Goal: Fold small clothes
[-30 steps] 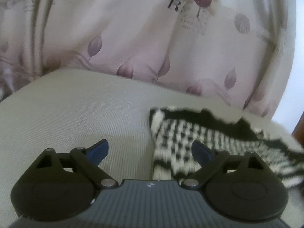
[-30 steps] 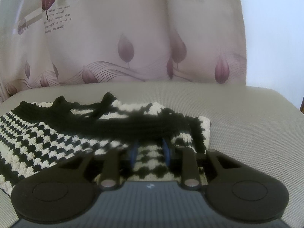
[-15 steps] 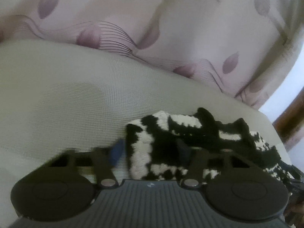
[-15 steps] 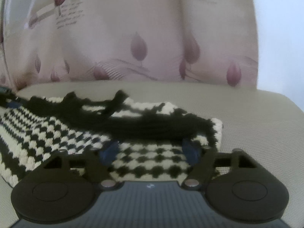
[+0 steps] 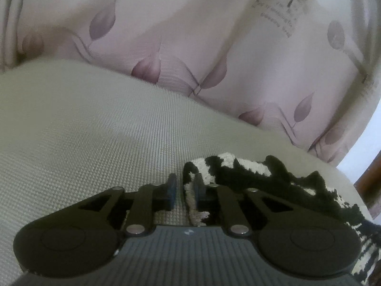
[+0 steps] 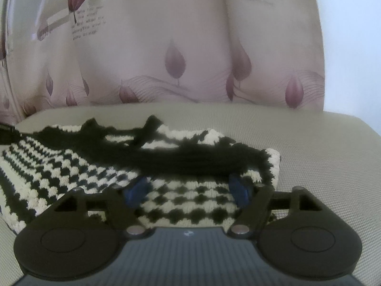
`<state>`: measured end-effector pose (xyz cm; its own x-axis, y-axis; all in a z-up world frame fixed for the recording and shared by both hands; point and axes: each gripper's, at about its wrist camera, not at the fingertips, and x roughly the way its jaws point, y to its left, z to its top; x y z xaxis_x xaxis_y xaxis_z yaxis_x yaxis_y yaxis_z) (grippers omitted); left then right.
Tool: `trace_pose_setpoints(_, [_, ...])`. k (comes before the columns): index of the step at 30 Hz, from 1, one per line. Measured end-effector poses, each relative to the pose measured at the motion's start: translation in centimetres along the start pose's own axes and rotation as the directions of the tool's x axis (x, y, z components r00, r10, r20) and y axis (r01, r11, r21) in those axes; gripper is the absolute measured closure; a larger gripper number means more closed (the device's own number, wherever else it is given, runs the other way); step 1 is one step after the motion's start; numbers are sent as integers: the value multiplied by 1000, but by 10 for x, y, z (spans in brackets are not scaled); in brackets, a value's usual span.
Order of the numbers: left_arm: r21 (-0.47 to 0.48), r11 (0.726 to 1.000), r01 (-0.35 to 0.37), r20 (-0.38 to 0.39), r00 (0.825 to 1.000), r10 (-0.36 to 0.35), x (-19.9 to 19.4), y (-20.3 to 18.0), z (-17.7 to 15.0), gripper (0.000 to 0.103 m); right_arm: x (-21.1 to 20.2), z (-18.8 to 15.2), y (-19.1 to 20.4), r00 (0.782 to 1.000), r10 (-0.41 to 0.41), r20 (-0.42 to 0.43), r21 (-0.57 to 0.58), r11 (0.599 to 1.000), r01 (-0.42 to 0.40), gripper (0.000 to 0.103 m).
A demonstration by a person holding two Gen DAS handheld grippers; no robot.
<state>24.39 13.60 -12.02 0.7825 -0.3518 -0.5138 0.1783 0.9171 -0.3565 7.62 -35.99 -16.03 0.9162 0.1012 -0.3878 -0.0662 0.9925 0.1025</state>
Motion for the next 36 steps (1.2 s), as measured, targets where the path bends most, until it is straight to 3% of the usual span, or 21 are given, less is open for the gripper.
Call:
trace_pose_setpoints(3, [2, 1000, -18, 17, 1000, 18, -1, -2, -2, 47, -15, 8, -9, 995, 89, 34, 127, 988, -93, 27])
trace_pose_setpoints(4, [14, 1000, -25, 26, 999, 25, -4, -3, -2, 43, -17, 17, -9, 993, 112, 37, 120, 986, -116, 28])
trace_pose_setpoints(5, [23, 999, -38, 36, 999, 37, -6, -5, -3, 31, -19, 26, -6, 994, 101, 41, 83, 991, -104, 28])
trace_pose_setpoints(6, [27, 998, -56, 50, 997, 55, -11, -5, -6, 25, -18, 37, -2, 996, 78, 47, 26, 996, -80, 28])
trace_pose_setpoints(9, [62, 994, -86, 119, 990, 78, -19, -10, -10, 21, 6, 73, 0, 995, 93, -19, -110, 989, -95, 28])
trace_pose_setpoints(12, [87, 990, -108, 157, 983, 93, -26, -15, -13, 13, 55, 89, -10, 992, 36, -119, -245, 967, -65, 28])
trace_pose_setpoints(14, [83, 992, -99, 156, 984, 85, -26, -15, -12, 13, 84, 91, -21, 982, 32, -188, -257, 963, -80, 28])
trace_pose_setpoints(16, [68, 993, -94, 147, 986, 84, -25, -13, -11, 13, 105, 91, -25, 963, 97, -252, -227, 961, -156, 29])
trace_pose_setpoints(18, [54, 995, -87, 143, 987, 78, -25, -12, -11, 12, 117, 86, -20, 957, 102, -273, -251, 952, -173, 29])
trace_pose_setpoints(19, [52, 995, -84, 140, 987, 76, -24, -13, -11, 12, 124, 83, -16, 949, 119, -292, -260, 945, -198, 32])
trace_pose_setpoints(20, [52, 995, -86, 139, 987, 78, -23, -13, -11, 11, 131, 80, -9, 938, 139, -316, -264, 937, -227, 49])
trace_pose_setpoints(21, [54, 995, -89, 137, 987, 81, -23, -13, -11, 8, 133, 77, -5, 939, 138, -314, -274, 934, -229, 54])
trace_pose_setpoints(23, [52, 994, -96, 142, 986, 88, -24, -13, -11, 4, 132, 73, 4, 951, 120, -283, -315, 925, -210, 75])
trace_pose_setpoints(25, [47, 995, -91, 149, 985, 83, -24, -12, -11, 4, 132, 71, 9, 967, 48, -251, -366, 920, -141, 81])
trace_pose_setpoints(27, [41, 995, -95, 151, 985, 87, -25, -11, -11, 3, 136, 69, 3, 972, 34, -232, -358, 926, -118, 81])
trace_pose_setpoints(31, [40, 995, -91, 159, 984, 84, -26, -10, -11, 2, 136, 74, -15, 965, 73, -252, -220, 967, -130, 79])
trace_pose_setpoints(33, [38, 995, -87, 159, 984, 79, -26, -10, -11, 1, 135, 80, -24, 956, 124, -264, -158, 973, -170, 72])
trace_pose_setpoints(34, [38, 996, -86, 158, 984, 79, -26, -10, -10, 1, 132, 83, -25, 958, 126, -259, -153, 974, -169, 63])
trace_pose_setpoints(36, [38, 995, -89, 159, 984, 82, -26, -10, -10, 1, 122, 91, -19, 970, 106, -217, -197, 969, -150, 60])
